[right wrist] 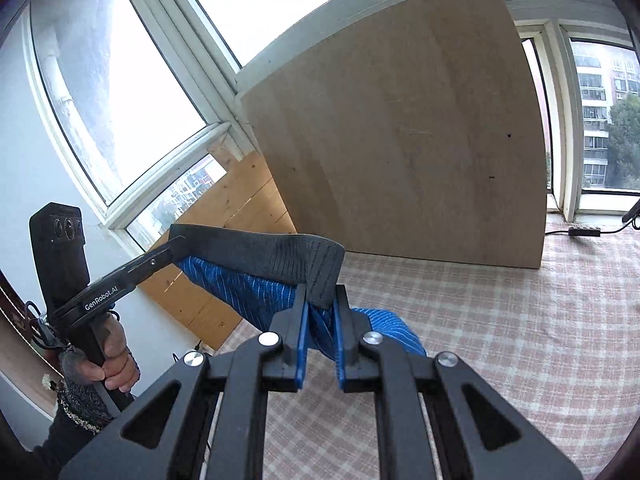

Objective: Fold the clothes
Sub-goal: 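Carry the folded briefs with both grippers to the wooden board and lower them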

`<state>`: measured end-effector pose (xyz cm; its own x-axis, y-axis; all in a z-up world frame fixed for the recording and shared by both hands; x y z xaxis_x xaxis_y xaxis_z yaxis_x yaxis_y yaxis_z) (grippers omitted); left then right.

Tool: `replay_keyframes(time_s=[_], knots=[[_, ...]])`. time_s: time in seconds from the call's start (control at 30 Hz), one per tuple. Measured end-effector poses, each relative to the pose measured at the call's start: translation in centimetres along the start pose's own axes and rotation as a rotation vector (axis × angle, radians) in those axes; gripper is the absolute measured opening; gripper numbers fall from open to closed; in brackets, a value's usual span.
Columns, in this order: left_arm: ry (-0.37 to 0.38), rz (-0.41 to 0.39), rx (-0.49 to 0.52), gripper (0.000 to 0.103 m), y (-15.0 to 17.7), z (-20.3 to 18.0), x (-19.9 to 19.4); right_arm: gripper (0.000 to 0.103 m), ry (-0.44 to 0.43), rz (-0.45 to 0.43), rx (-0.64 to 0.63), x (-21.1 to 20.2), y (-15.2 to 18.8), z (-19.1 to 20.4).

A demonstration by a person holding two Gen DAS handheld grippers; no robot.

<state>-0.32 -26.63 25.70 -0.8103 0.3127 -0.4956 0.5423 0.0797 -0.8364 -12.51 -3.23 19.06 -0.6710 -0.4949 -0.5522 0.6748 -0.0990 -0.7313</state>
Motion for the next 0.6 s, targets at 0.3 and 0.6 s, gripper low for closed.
replay_keyframes(time_s=[0.3,0.6], knots=[[-0.148,-0.014,0.032,0.009,0.3,7.2,-4.0,0.01,-0.05,0.087,-0.003,8.7,0.7,4.5],[-0.246,0.202,-0.076,0.009,4.4,20.2,10.6,0.01,-0.044,0.227,0.005,20.8,3.2,6.3]])
Point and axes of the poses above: each gripper's, at about its wrist camera, not at the fingertips, and x roughly the way its jaws point, z to its left, y to its underside, the point moved 8 cm from there along x, roughly the way its jaws point, and after that the axes turned 8 degrees about y, right-handed, at the moved point
